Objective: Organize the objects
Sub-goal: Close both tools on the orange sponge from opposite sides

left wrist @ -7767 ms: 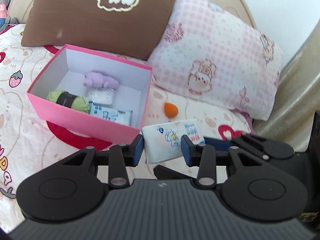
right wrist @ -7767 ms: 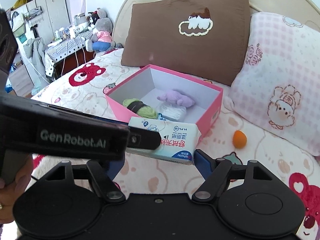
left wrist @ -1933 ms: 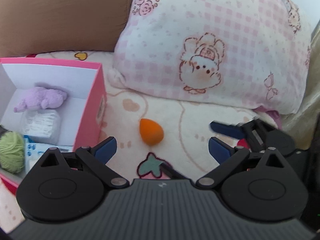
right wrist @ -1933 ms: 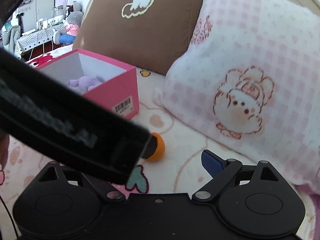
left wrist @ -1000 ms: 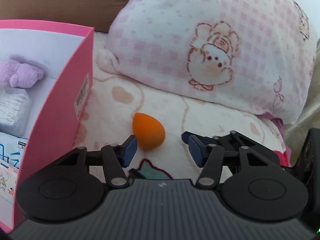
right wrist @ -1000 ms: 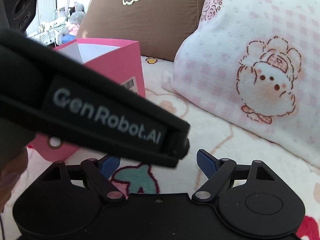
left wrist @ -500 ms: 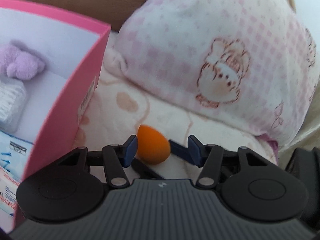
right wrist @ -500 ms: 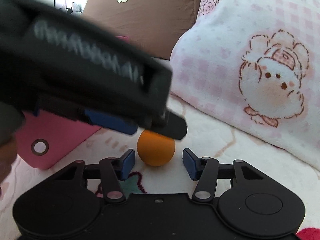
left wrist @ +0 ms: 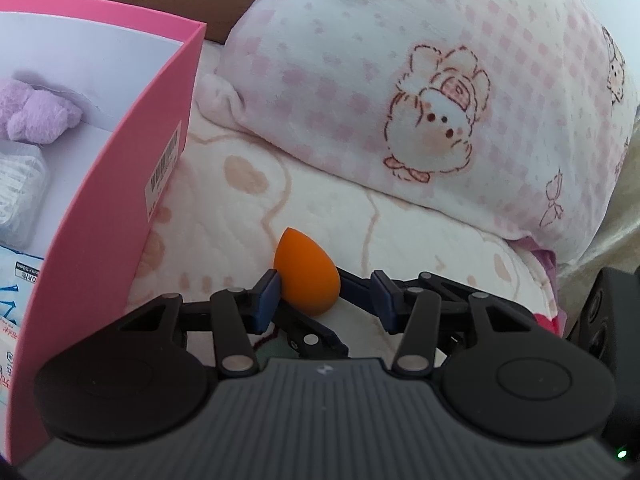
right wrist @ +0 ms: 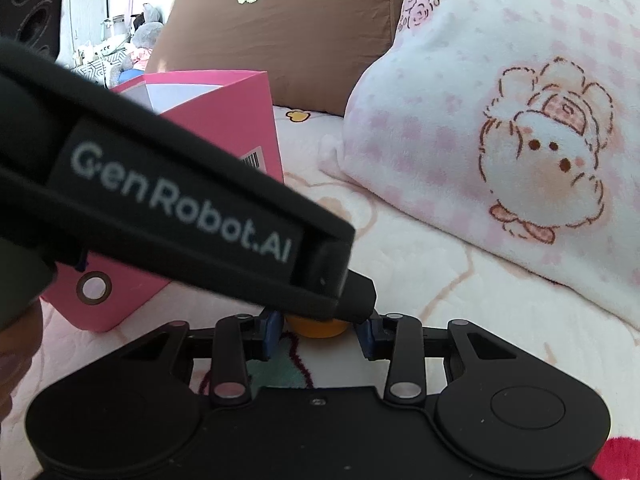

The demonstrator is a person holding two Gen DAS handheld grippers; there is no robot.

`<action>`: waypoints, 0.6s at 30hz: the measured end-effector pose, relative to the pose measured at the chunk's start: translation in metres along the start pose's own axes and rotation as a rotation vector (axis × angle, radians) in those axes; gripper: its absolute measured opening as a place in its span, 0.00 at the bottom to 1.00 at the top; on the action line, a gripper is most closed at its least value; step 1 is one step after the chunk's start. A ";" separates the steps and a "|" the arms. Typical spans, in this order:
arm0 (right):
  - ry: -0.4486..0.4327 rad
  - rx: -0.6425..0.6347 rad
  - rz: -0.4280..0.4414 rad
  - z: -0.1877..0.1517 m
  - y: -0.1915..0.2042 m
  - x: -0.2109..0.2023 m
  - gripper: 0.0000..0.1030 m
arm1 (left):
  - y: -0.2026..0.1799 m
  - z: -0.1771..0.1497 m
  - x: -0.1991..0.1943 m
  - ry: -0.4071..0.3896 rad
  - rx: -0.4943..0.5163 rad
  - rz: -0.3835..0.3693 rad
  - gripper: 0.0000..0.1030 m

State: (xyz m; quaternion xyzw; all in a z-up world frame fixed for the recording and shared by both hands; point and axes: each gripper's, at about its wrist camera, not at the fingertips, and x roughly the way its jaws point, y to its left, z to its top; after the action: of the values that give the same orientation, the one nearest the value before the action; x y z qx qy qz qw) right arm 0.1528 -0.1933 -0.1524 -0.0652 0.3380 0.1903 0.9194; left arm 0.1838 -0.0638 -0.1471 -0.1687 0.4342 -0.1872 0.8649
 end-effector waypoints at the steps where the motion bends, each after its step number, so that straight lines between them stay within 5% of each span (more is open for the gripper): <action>1: 0.003 0.000 -0.004 -0.001 0.000 0.000 0.41 | -0.001 0.000 0.001 -0.001 0.002 0.001 0.46; 18: 0.023 0.058 -0.010 -0.007 -0.009 -0.005 0.42 | -0.005 -0.009 0.001 -0.013 0.019 -0.016 0.45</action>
State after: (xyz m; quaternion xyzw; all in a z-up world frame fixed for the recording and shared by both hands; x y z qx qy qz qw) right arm 0.1482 -0.2047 -0.1546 -0.0425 0.3537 0.1753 0.9178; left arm 0.1759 -0.0699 -0.1502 -0.1651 0.4254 -0.1969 0.8677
